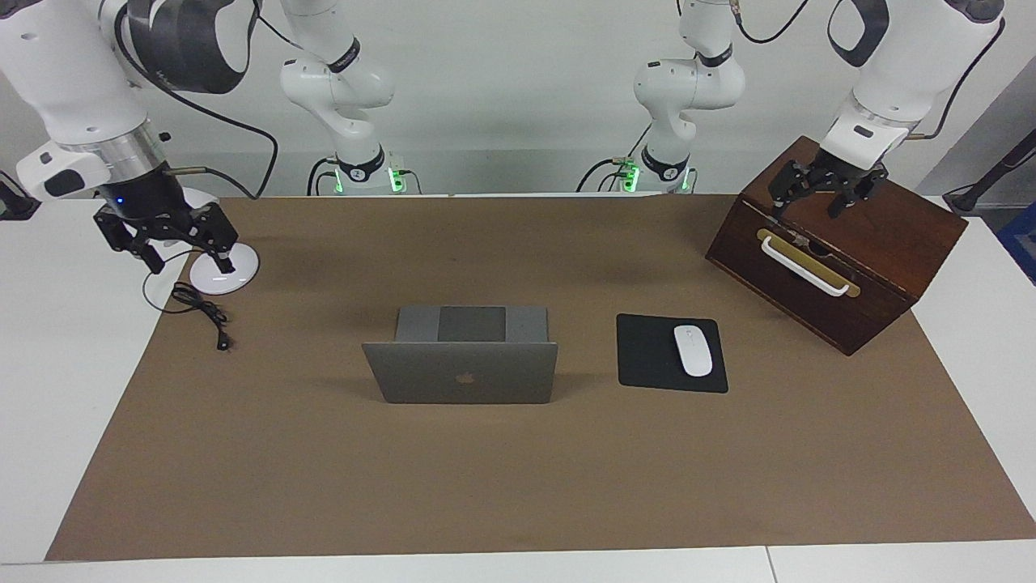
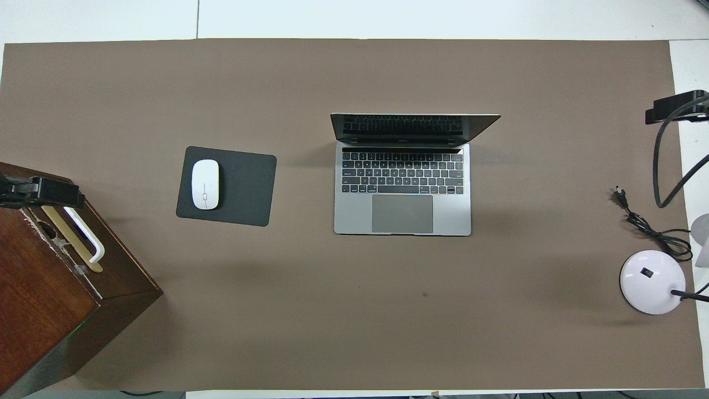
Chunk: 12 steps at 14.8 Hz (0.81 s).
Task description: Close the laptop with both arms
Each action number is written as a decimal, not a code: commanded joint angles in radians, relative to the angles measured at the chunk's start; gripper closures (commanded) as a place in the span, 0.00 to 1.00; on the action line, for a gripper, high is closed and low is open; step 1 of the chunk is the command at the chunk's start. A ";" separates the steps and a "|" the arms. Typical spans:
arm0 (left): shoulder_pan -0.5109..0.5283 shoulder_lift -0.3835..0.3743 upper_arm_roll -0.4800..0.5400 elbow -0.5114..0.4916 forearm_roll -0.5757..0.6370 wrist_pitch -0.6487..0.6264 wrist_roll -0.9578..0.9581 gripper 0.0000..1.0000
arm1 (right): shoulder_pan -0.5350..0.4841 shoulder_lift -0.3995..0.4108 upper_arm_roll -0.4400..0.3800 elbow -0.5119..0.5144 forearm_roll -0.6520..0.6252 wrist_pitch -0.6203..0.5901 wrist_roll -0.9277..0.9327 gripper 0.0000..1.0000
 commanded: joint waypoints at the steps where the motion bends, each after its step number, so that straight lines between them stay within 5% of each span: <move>1: -0.002 -0.019 0.005 -0.022 -0.001 0.020 0.002 0.00 | -0.009 -0.003 0.002 -0.014 -0.014 0.039 -0.031 0.00; 5: -0.002 -0.019 0.005 -0.024 -0.001 0.022 -0.007 0.01 | -0.009 0.001 0.002 -0.014 -0.017 0.050 -0.032 0.00; 6: -0.002 -0.019 0.005 -0.024 -0.001 0.022 -0.011 0.09 | -0.011 0.004 0.002 -0.012 -0.019 0.050 -0.032 0.00; 7: -0.002 -0.019 0.005 -0.024 -0.001 0.023 -0.012 0.26 | -0.011 0.007 0.002 -0.005 -0.019 0.052 -0.032 0.00; 9: -0.002 -0.019 0.005 -0.024 -0.001 0.032 -0.012 0.84 | -0.012 0.038 0.002 0.010 -0.016 0.068 -0.032 0.00; 10: -0.002 -0.017 0.006 -0.022 -0.001 0.032 -0.012 1.00 | -0.014 0.059 0.002 0.024 -0.016 0.079 -0.032 0.00; 12: -0.001 -0.017 0.006 -0.022 -0.002 0.029 -0.012 1.00 | -0.012 0.104 0.004 0.043 -0.020 0.097 -0.034 0.02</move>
